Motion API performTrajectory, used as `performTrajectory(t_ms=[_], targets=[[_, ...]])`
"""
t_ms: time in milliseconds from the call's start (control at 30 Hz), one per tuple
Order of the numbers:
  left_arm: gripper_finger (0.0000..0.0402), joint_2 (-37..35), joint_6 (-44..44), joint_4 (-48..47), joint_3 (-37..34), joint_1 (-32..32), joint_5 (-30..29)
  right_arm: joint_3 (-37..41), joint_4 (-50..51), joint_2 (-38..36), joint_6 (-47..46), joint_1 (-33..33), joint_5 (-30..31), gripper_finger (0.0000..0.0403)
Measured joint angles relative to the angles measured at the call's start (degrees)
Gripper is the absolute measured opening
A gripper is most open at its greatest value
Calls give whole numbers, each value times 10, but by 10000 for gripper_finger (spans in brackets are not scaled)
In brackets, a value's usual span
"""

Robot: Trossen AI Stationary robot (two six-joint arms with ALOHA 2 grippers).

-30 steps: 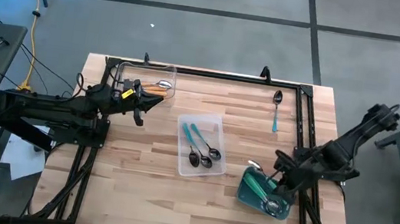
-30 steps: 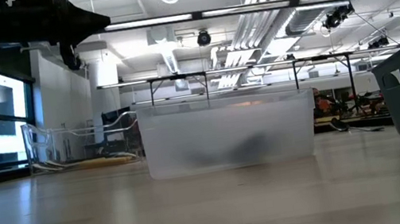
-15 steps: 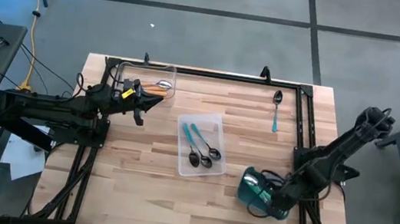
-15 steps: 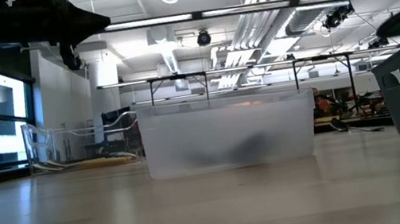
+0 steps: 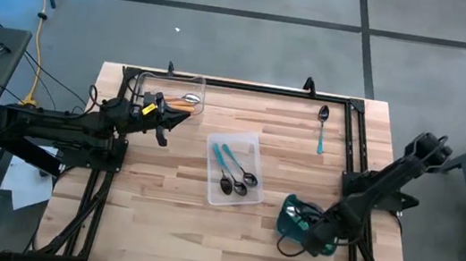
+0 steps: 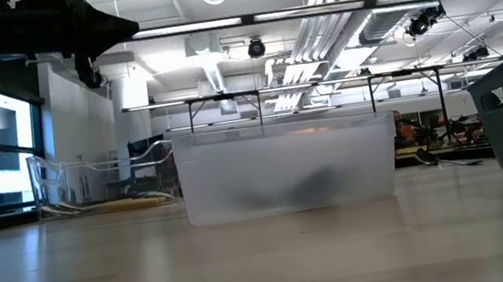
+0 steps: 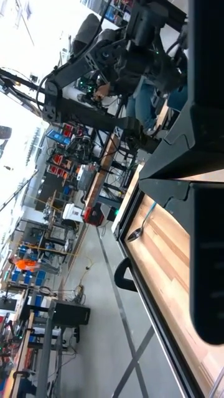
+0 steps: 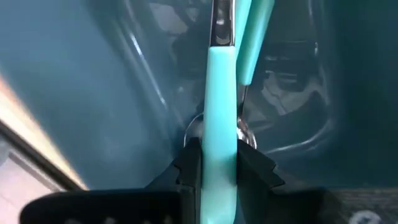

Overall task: Sort silverware by color (type)
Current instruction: Put the light blue spoon into the blue bin

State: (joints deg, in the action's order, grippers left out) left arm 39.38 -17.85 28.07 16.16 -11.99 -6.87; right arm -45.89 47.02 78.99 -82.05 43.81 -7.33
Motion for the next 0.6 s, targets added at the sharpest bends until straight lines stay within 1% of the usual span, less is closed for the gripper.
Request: performTrajectory(t_ms=[233, 467, 600], targets=[[0, 0, 0, 0, 0, 0, 0, 0, -8, 39, 10, -16, -1, 54], [0, 0, -5, 0, 0, 0, 0, 0, -5, 50, 11, -16, 2, 116], [0, 0, -5, 0, 0, 0, 0, 0, -6, 50, 11, -16, 2, 126]])
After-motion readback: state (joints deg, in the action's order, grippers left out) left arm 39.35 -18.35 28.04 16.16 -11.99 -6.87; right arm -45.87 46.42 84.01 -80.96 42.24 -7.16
